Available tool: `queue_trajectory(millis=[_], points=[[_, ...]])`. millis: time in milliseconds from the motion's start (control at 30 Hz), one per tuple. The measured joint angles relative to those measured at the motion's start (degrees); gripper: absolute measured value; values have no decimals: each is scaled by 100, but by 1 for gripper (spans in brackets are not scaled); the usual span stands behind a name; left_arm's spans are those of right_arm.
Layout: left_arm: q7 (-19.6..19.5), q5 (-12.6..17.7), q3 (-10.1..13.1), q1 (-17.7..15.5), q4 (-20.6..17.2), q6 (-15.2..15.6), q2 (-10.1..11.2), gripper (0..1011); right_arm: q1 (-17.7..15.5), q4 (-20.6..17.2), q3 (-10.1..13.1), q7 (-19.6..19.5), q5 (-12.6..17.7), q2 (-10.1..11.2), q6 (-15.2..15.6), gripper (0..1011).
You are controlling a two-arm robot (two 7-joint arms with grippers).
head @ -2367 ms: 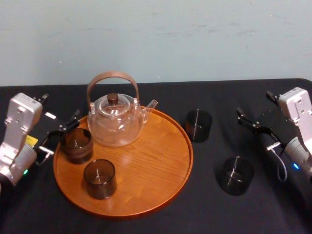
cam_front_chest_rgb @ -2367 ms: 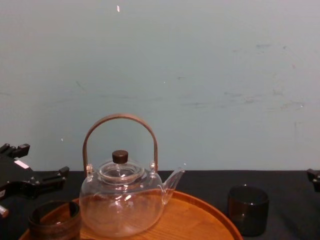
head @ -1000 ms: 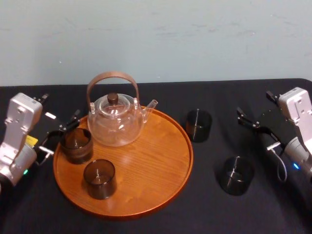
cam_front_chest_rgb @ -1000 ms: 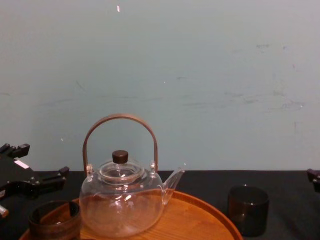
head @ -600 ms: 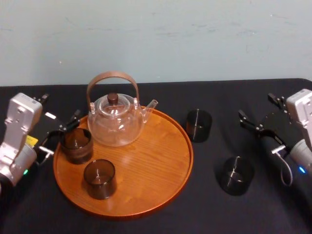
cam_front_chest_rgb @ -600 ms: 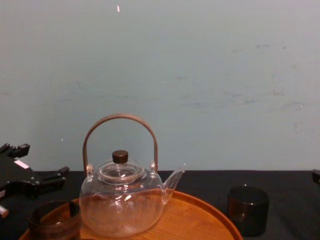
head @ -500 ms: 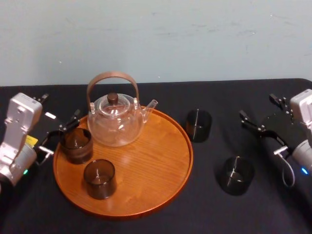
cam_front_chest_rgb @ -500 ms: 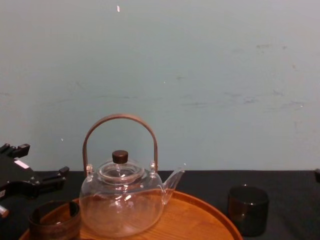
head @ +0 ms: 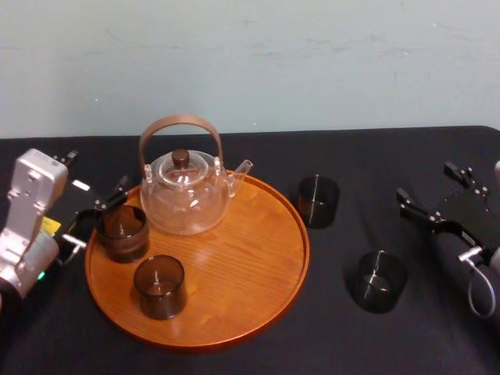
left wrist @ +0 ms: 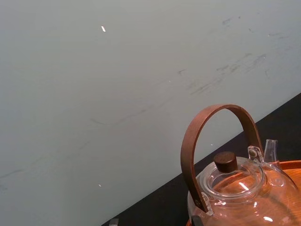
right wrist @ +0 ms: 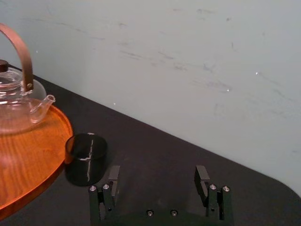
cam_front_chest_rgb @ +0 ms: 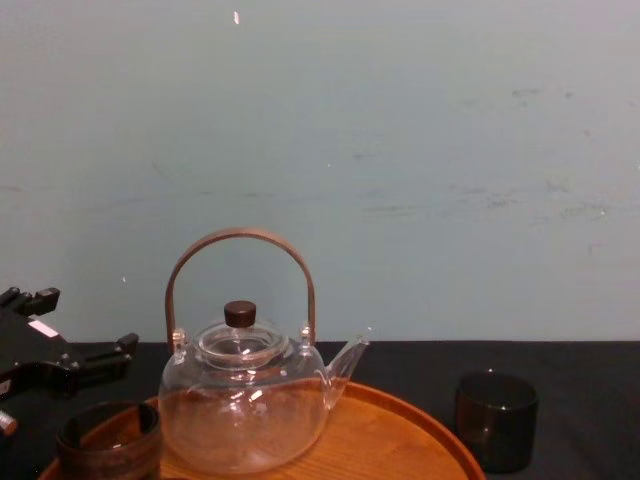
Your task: Pick up the glass from the table and place it on the tray.
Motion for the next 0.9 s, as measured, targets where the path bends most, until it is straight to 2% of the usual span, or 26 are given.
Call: queue_trajectory(millis=[133,567,900], points=[[0,0,0,0,0,0,0,1001,-245,-227,167,163,162,118,133,1002],[0,0,0,0,0,0,0,1001,-818,-700,530,557,387,346,415,1002],[0,0,0,0,0,0,0,1001,-1152,-977,694,913,498,484,626,1002]])
